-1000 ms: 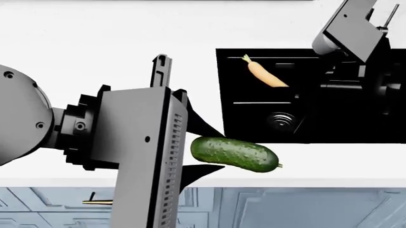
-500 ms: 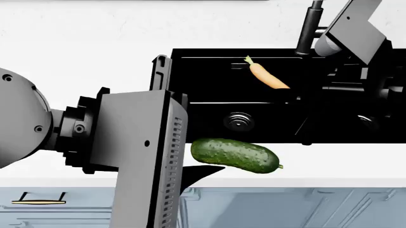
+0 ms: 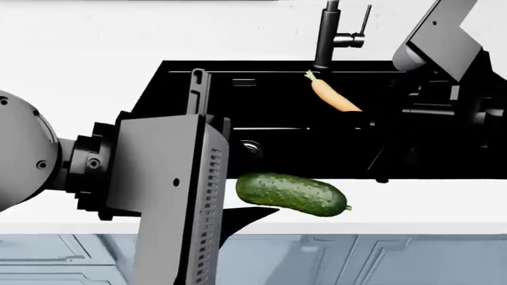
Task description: Place the two vegetables and bowl onto the tray for setting up a vegetable dip station.
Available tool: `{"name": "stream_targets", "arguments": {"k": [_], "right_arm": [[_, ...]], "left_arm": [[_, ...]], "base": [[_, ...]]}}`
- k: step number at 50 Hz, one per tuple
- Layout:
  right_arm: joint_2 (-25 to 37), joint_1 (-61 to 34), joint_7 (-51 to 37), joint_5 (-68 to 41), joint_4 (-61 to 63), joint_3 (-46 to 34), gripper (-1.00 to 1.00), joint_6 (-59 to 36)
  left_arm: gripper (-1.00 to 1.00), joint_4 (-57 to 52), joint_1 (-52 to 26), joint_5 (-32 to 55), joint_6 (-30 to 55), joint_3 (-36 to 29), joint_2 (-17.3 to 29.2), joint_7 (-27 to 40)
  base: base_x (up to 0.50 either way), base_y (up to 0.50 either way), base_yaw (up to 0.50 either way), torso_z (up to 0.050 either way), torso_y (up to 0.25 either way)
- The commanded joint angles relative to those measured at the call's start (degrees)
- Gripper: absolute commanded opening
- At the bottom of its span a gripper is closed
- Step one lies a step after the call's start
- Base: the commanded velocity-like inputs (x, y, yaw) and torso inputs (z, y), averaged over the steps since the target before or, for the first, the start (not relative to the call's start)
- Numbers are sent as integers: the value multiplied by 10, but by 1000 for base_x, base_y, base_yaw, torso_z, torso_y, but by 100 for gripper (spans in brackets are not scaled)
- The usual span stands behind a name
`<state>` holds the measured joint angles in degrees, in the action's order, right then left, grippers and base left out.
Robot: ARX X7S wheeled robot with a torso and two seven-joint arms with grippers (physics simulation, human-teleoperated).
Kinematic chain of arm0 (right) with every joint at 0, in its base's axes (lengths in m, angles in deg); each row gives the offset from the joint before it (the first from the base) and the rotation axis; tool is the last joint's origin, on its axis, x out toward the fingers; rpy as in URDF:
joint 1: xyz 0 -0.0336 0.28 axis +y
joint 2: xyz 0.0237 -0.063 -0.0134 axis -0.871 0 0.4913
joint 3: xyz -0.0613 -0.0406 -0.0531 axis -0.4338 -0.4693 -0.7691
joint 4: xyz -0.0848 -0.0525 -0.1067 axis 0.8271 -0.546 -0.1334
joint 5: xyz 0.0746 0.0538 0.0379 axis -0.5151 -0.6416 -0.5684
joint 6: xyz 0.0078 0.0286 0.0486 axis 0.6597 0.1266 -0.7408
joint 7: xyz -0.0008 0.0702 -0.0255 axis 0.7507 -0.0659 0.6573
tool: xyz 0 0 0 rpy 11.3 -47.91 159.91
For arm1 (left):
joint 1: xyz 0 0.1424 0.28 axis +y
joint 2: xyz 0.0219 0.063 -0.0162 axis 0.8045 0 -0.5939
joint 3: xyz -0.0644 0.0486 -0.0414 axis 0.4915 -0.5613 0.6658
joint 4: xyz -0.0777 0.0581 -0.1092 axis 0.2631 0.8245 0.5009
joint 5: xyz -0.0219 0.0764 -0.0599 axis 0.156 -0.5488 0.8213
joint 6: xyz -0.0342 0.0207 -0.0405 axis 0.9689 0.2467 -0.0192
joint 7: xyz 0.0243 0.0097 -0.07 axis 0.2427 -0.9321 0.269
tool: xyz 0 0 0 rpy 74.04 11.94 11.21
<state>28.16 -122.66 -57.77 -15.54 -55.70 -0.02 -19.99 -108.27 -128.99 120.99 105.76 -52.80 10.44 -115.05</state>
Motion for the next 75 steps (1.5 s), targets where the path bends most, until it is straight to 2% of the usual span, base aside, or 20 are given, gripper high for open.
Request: {"name": "stream_targets", "arguments": {"k": [1,75], "right_arm": [[1,-1,2,6,3,0,-100,2],[14,11,-1,18,9,-9,-100,11]], "left_arm": [[-100,-2,-2,-4,-5,6,4,8],[-100,-5,4,-2,-12,-1,9,24]], "base": [[0,-500,0,0,0],[0,-500,0,0,1]]}}
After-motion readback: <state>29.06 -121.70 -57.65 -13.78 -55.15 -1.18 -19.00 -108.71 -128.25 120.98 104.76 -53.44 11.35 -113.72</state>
